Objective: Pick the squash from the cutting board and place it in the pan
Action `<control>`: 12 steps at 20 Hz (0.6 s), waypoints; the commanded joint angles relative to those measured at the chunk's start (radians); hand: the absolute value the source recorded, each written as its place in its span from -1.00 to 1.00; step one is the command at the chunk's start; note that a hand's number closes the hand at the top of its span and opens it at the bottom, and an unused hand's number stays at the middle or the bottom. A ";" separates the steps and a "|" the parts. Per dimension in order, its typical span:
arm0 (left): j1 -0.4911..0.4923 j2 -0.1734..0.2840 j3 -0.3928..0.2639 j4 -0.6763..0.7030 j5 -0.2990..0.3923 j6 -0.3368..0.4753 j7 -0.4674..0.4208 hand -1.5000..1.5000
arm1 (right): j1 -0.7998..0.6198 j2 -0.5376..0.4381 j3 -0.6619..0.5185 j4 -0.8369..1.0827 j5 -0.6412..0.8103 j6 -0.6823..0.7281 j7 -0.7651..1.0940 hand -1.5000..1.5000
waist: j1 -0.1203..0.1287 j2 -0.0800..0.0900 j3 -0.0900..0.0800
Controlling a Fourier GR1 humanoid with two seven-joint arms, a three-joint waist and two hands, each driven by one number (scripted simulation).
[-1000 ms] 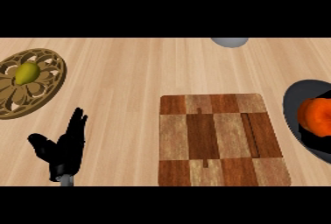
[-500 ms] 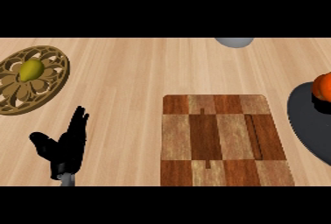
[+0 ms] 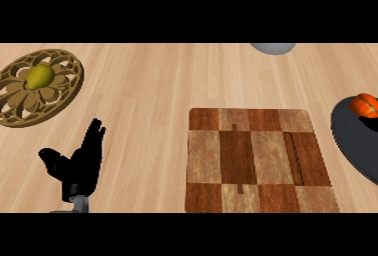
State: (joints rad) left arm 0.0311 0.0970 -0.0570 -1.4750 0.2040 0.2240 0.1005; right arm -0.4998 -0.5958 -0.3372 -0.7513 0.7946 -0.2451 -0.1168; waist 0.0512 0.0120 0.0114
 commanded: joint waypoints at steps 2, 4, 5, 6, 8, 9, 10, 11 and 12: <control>-0.009 -0.019 -0.006 0.040 0.014 -0.005 0.037 0.00 | -0.100 -0.031 -0.061 0.242 -0.038 -0.072 -0.193 -1.00 | 0.002 0.010 -0.006; 0.016 -0.012 -0.005 0.040 0.014 -0.020 0.019 0.00 | -0.146 -0.008 -0.097 0.259 -0.102 -0.040 -0.242 -1.00 | -0.004 0.006 -0.007; -0.018 0.016 0.024 0.021 0.036 -0.028 0.060 0.00 | -0.138 0.023 -0.126 0.269 -0.141 -0.050 -0.278 -1.00 | 0.000 0.009 -0.005; -0.008 -0.023 -0.012 0.025 0.010 -0.001 0.044 0.00 | -0.157 -0.010 -0.169 0.258 -0.204 0.023 -0.324 -1.00 | -0.009 0.008 -0.004; 0.022 -0.021 0.000 0.037 0.020 -0.011 0.027 0.00 | -0.187 0.012 -0.230 0.266 -0.293 0.093 -0.355 -1.00 | -0.012 0.006 -0.005; 0.026 0.000 0.010 0.015 0.024 -0.022 0.031 0.00 | -0.154 0.014 -0.261 0.270 -0.343 0.146 -0.422 -1.00 | -0.025 0.000 -0.005; 0.051 -0.021 -0.013 0.011 0.003 -0.005 0.016 0.00 | -0.197 -0.002 -0.287 0.292 -0.365 0.165 -0.390 -1.00 | -0.016 0.001 -0.006; 0.038 -0.035 -0.011 0.028 0.010 -0.004 0.013 0.00 | -0.202 -0.022 -0.306 0.301 -0.392 0.212 -0.401 -1.00 | -0.027 0.000 -0.007; 0.006 -0.014 0.016 0.041 0.012 0.004 0.034 0.00 | -0.199 -0.050 -0.334 0.322 -0.425 0.269 -0.408 -1.00 | -0.034 0.001 -0.007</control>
State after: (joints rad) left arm 0.0427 0.0974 -0.0425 -1.4836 0.2078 0.2239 0.1124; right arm -0.6725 -0.6078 -0.5802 -0.4791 0.4875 -0.1065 -0.4669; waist 0.0344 0.0082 0.0124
